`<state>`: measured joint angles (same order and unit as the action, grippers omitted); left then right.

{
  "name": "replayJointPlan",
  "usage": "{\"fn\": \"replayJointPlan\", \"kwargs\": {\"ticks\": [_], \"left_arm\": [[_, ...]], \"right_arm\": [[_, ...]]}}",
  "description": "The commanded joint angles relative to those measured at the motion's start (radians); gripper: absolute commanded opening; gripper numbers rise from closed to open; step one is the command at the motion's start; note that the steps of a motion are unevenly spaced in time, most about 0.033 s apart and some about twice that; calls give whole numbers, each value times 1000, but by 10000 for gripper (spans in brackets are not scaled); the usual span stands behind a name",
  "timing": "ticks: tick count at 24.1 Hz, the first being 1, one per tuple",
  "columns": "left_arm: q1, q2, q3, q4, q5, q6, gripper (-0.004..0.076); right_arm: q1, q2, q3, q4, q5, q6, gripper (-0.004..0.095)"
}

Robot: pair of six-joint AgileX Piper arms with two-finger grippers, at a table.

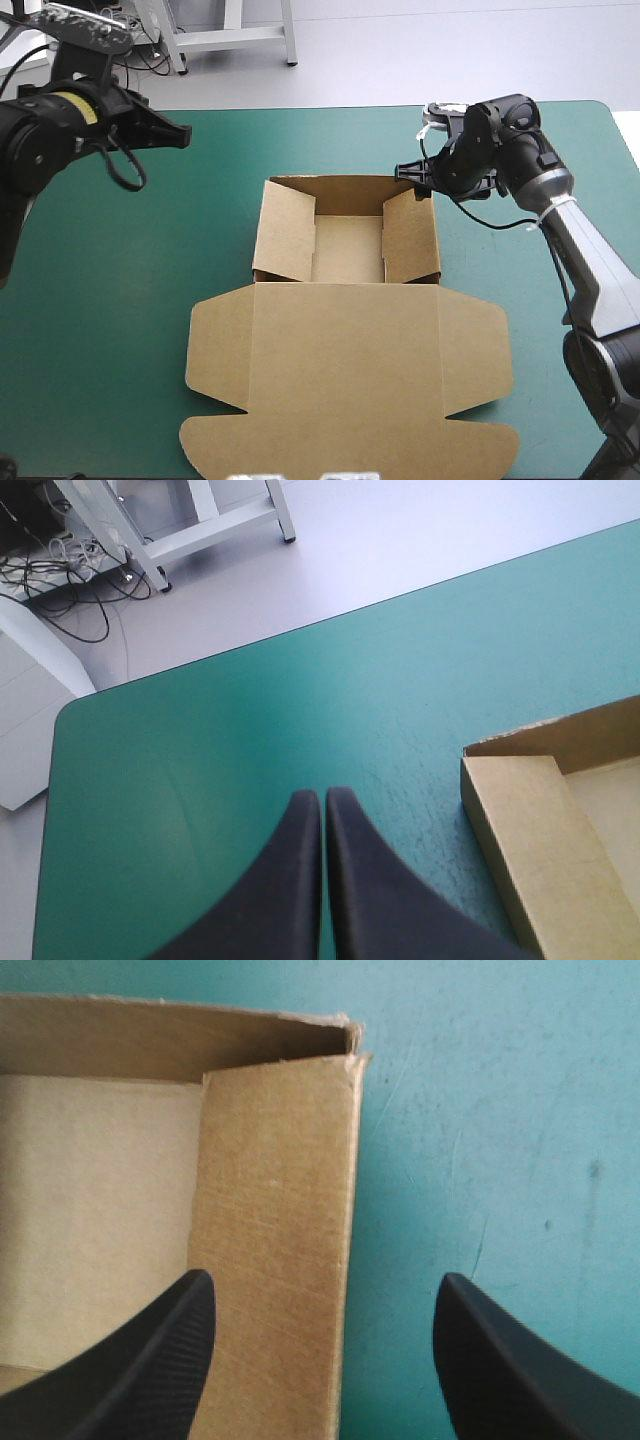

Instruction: Fold the box

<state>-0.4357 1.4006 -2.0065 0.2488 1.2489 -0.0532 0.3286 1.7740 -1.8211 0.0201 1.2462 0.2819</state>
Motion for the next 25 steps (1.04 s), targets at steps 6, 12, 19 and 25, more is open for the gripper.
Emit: {"fn": "replayJointPlan", "kwargs": {"ticks": [6,12,19,25], "left_arm": [[-7,-257,256,8,36,22,-10],[-7,-454,556,-28,20,16,-10],[-7,-741,959,-76,-56,2,-10],[-7,-894,1221,-73,-82,-138,-10]], "right_arm": [[-7,45,6,68,9,-12,589],[-7,122,6,63,9,-13,589],[-7,178,10,125,9,-35,419],[-7,178,10,167,9,-42,-17]]}}
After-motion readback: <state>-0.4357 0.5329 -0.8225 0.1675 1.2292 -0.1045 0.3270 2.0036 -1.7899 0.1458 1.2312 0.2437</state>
